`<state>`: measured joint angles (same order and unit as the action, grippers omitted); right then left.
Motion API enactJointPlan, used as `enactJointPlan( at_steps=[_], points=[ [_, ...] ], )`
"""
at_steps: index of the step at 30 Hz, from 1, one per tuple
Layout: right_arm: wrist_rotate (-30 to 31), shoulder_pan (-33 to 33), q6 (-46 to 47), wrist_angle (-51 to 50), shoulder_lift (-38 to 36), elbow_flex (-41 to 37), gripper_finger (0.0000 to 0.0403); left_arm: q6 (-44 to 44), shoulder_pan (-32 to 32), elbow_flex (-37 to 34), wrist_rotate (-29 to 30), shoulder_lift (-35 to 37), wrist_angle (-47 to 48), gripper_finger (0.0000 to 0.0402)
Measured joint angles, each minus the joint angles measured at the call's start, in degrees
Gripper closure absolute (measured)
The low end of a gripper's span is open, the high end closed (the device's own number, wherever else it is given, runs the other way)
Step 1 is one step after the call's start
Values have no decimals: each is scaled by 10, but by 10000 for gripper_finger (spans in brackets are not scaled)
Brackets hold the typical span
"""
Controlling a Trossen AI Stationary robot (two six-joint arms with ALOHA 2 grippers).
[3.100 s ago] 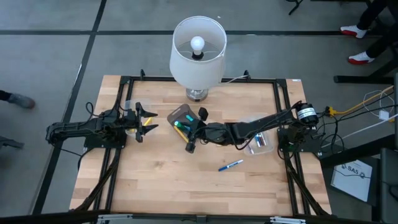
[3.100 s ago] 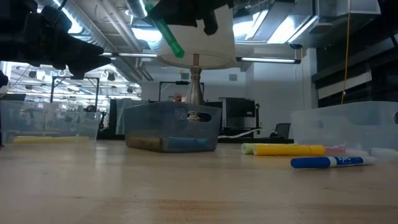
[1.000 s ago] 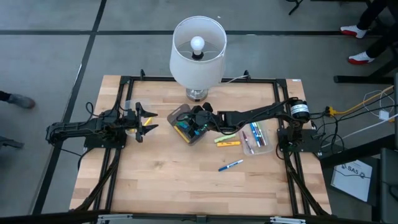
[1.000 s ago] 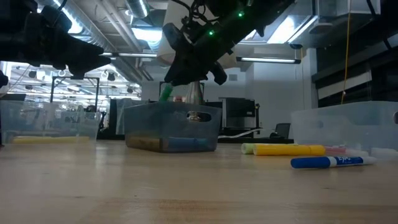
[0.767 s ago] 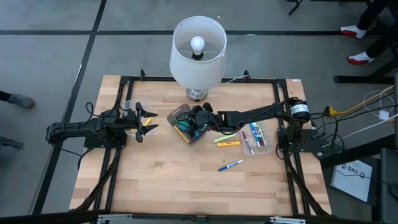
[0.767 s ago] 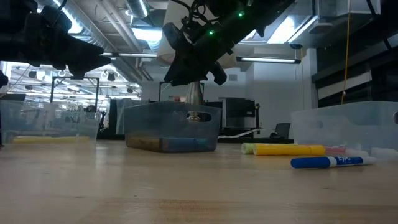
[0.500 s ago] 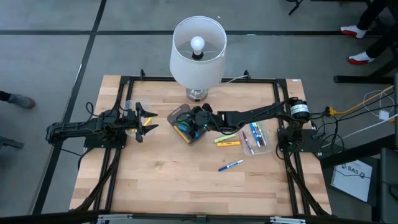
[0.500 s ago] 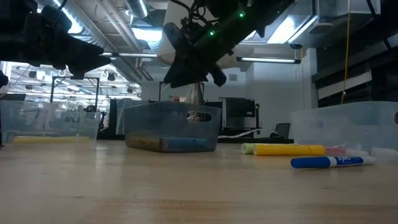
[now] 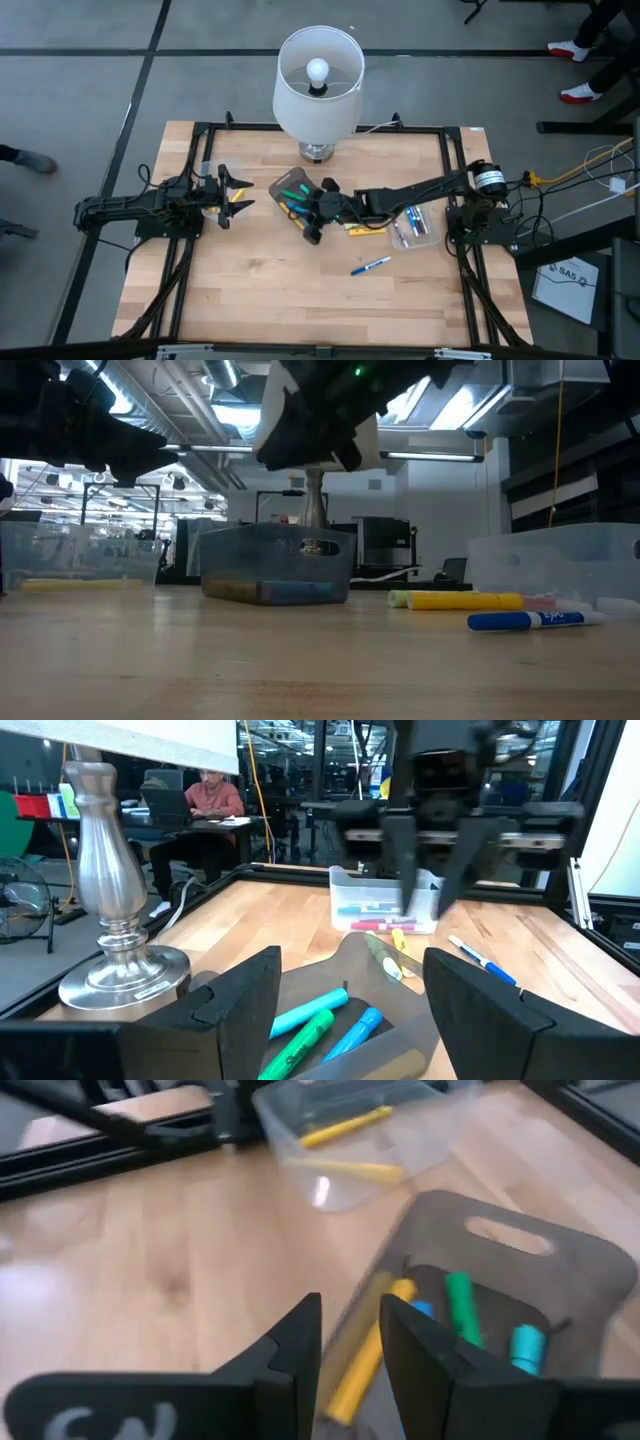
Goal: Pick & Place Markers
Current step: Put the dark blue highlighter into the right transparent bin
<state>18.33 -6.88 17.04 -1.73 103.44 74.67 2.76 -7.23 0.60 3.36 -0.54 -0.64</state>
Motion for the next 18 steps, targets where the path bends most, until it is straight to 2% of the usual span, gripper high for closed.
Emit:
enactJointPlan(
  at_steps=[4,15,18],
  points=[
    [-14,-23,-11,-8,-2,0,299,0,0,0,0,0,0,162],
    [-139,-77,-10,-115,-2,0,299,0,0,0,0,0,0,162],
    [-141,-97,-12,-143,-2,0,299,0,0,0,0,0,0,162]
  ],
)
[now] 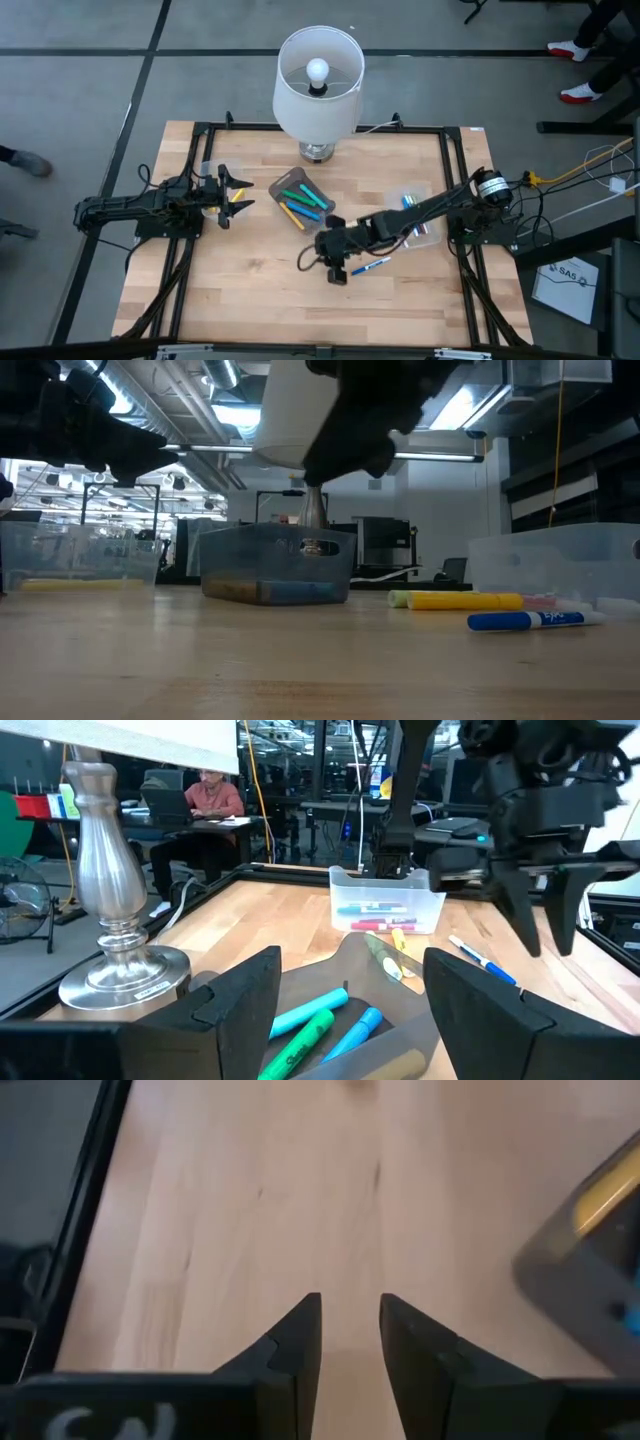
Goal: Pick & Place Markers
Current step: Put the dark blue highlighter into the right transparent bin
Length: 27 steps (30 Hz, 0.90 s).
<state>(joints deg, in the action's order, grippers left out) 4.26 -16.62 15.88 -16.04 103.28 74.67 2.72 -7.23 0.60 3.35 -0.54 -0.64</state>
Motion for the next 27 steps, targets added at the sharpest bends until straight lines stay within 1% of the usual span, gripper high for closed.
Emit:
enactJointPlan(
  at_steps=[5,12,17,23,27],
  points=[
    [2,-31,-12,-35,0,0,299,0,0,0,0,0,0,161],
    [1,-66,-29,-59,0,0,299,0,0,0,0,0,0,162],
    [2,-82,-45,-106,0,0,299,0,0,0,0,0,0,162],
    [2,-94,-12,-179,0,0,299,0,0,0,0,0,0,160],
    [5,-101,-13,-230,0,0,299,0,0,0,0,0,0,162]
  ],
)
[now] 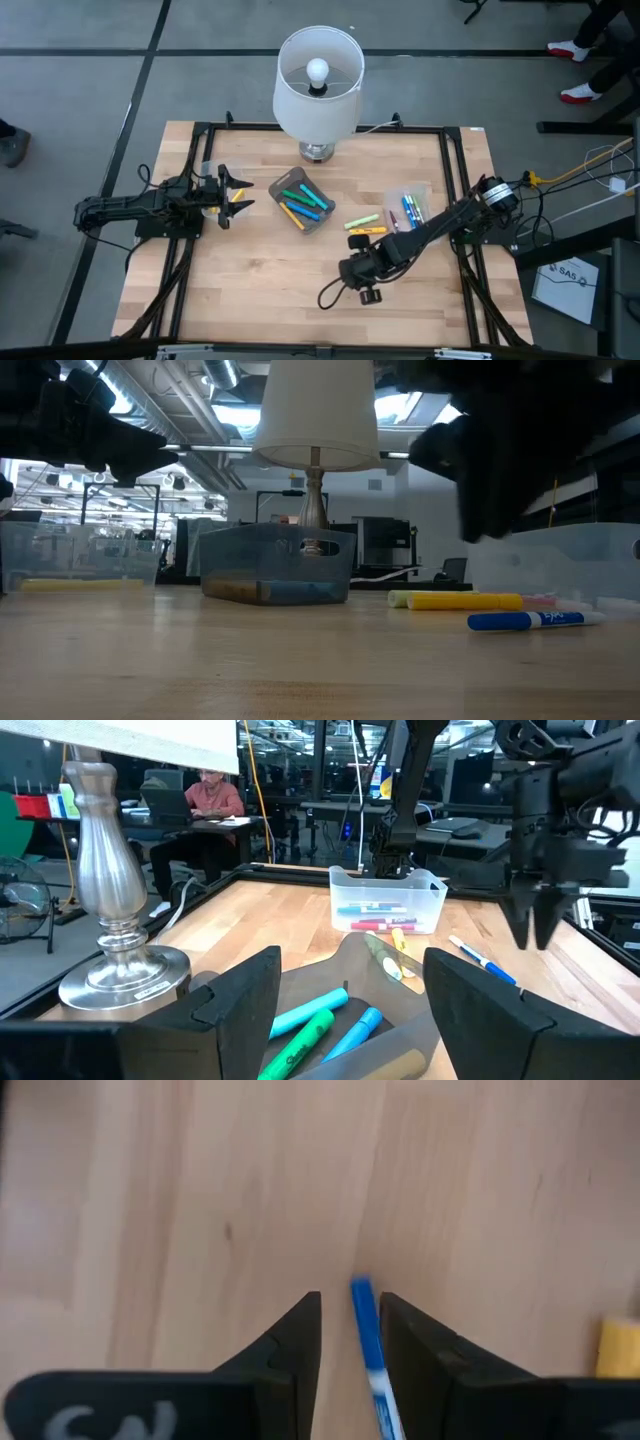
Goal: Pick & Place Markers
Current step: Put the dark blue highlighter into the right transparent bin
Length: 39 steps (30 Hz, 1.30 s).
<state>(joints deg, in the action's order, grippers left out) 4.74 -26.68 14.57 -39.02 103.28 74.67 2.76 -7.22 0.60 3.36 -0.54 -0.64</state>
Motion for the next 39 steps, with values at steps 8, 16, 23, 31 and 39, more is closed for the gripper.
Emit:
enactJointPlan(
  at_steps=[8,16,23,31,39],
  points=[
    [23,-18,17,-76,0,0,290,0,0,0,0,0,0,162],
    [61,-26,17,-103,1,0,229,0,0,0,0,0,0,160],
    [62,-26,-2,-112,5,-2,228,0,0,0,0,0,0,161],
    [62,-26,-16,-80,5,-47,246,0,0,0,0,0,0,162],
    [62,-26,-32,-12,5,-102,247,0,0,0,0,0,0,160]
  ],
)
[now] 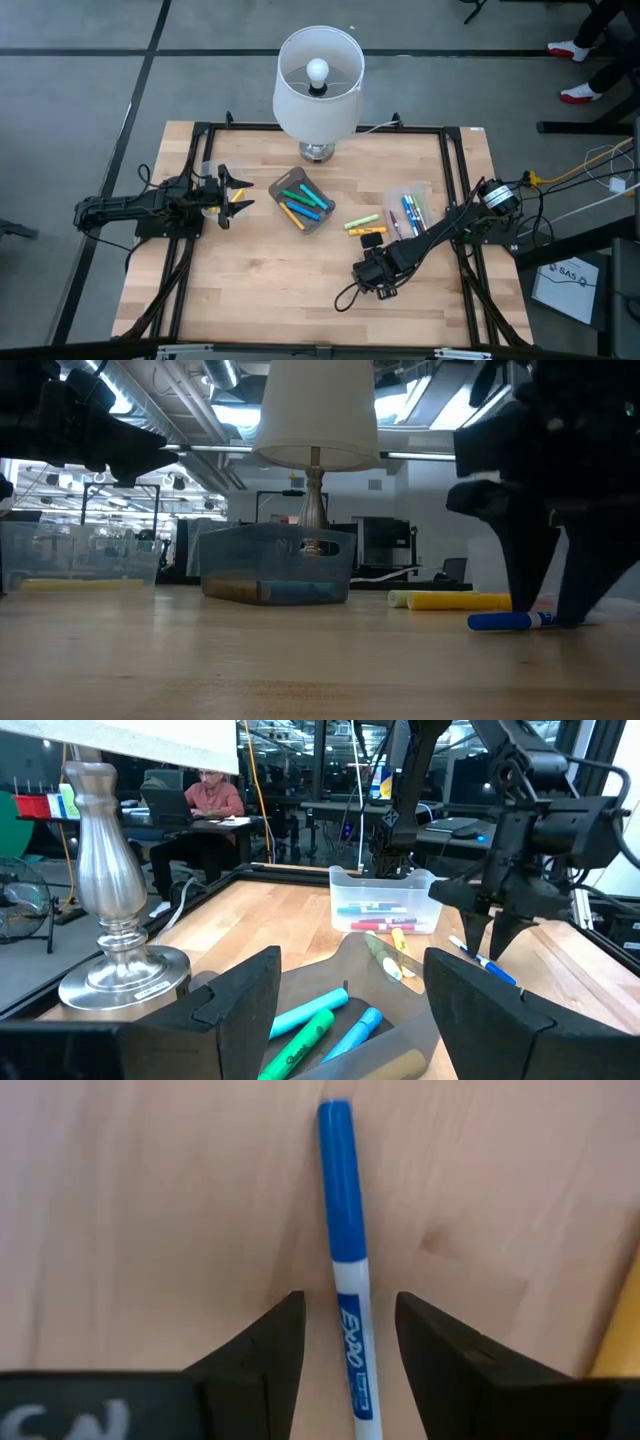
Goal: Pick & Place Markers
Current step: Put the dark blue highlighter into the right transparent bin
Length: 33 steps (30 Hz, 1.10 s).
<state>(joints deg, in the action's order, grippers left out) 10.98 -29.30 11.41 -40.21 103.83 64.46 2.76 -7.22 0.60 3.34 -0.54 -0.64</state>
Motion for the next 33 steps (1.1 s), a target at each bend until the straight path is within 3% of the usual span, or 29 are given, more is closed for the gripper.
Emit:
enactJointPlan(
  at_steps=[9,20,33],
  points=[
    [11,0,-42,55,-4,-38,256,0,0,0,0,0,0,162],
    [12,2,-42,59,-2,-39,374,0,0,0,0,0,0,160],
    [18,8,47,96,0,-36,375,0,0,0,0,0,0,162]
  ],
)
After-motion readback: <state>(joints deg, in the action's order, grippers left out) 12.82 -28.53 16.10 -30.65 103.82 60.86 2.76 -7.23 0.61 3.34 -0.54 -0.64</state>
